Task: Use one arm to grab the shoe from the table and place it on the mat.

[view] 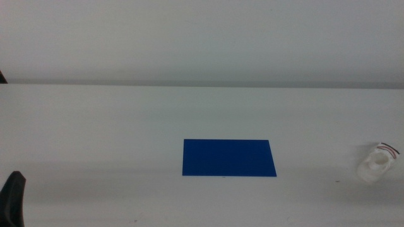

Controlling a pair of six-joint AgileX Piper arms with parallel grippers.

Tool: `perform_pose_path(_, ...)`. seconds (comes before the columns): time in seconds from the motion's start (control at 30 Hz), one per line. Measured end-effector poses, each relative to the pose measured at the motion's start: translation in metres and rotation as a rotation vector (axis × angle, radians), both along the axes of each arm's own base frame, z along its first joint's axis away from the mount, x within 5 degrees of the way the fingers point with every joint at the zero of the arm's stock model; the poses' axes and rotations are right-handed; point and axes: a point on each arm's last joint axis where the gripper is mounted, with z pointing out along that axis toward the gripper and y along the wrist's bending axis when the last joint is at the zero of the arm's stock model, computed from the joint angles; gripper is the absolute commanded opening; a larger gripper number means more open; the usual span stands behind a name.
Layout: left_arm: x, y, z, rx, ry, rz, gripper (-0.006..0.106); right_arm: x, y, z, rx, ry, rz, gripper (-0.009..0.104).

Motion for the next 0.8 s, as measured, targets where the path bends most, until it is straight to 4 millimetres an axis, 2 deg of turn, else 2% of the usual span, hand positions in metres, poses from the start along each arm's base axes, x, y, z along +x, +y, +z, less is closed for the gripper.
perform_pose_path(0.07, 0.000, 0.000, 0.000, 0.000, 0.000, 0.000, 0.094, -0.001, 0.000, 0.000, 0.008, 0.024, -0.002, 0.093)
perform_pose_path(0.13, 0.000, 0.000, 0.000, 0.000, 0.000, 0.000, 0.094, -0.003, 0.000, 0.011, 0.038, 0.046, -0.005, 0.093)
perform_pose_path(0.23, 0.000, 0.000, 0.000, 0.000, 0.000, 0.000, 0.094, -0.002, 0.000, 0.046, 0.087, 0.120, -0.013, 0.093)
perform_pose_path(0.4, 0.000, 0.000, 0.000, 0.000, 0.000, 0.000, 0.094, 0.003, 0.001, 0.103, 0.265, 0.506, -0.066, 0.093)
perform_pose_path(0.5, 0.000, 0.000, 0.000, 0.000, 0.000, 0.000, 0.094, 0.015, 0.000, 0.123, 0.314, 0.693, -0.110, 0.093)
perform_pose_path(0.63, 0.000, 0.000, 0.000, 0.000, 0.000, 0.000, 0.094, 0.036, 0.000, 0.138, 0.334, 0.782, -0.128, 0.093)
perform_pose_path(0.8, 0.000, 0.000, 0.000, 0.000, 0.000, 0.000, 0.094, 0.058, 0.004, 0.131, 0.402, 0.871, -0.116, 0.093)
